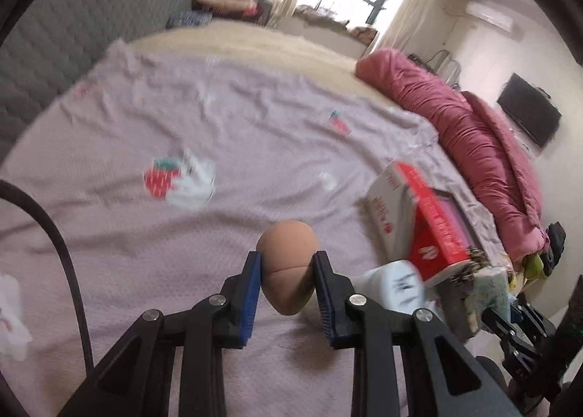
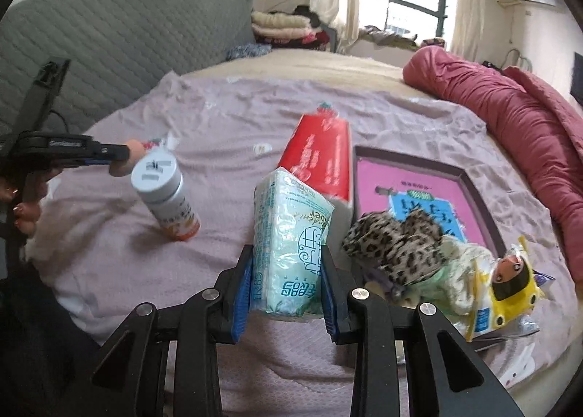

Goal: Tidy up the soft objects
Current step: 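Grasp the blue-white tissue packet with the right tool while the left tool lifts the sponge, then carry the peach sponge and tissue packet over the tray and lower them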

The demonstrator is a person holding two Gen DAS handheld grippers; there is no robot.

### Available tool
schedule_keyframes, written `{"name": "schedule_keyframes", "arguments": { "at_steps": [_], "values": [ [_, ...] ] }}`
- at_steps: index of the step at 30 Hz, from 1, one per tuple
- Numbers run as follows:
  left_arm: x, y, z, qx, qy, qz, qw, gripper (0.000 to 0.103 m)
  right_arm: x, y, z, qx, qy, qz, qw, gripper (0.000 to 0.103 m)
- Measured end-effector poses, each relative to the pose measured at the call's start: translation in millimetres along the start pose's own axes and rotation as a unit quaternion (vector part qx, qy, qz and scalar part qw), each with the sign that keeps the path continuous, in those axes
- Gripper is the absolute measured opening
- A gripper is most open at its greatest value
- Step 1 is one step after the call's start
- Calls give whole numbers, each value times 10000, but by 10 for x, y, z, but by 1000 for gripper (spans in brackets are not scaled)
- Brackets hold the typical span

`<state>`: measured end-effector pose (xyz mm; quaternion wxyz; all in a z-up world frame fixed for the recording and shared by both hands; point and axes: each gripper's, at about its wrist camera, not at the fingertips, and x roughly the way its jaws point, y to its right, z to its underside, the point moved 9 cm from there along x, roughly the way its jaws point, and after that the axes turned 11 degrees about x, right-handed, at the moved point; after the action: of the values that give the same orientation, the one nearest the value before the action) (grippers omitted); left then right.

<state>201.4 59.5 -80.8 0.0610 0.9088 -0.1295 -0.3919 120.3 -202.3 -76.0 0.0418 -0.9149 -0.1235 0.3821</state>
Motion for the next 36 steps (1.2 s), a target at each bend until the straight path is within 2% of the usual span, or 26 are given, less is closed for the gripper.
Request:
{"name": "schedule_keyframes", "arguments": {
  "at_steps": [6,12,18,25,36],
  "values": [
    [-441,546,-248,323,430,201,9984,29,-257,254,-153,463,459,18,9979,33],
    [-533,1337,-268,690,417,679,9944,29,-507,626,-219,895,859,183,9921,33],
    [-336,2129,-125,1220,160,1039,9869,29,-669,1146,-175,1502,1037,374,9825,33],
    [-3,2803,33,1573,-180,1322,9785,29,-834,1548,-90,1829,1177,567,9744,33],
    [587,3160,199,1814,-567,1193,9745,29,-788,1744,2,2100,1102,519,9701,33]
  ]
}}
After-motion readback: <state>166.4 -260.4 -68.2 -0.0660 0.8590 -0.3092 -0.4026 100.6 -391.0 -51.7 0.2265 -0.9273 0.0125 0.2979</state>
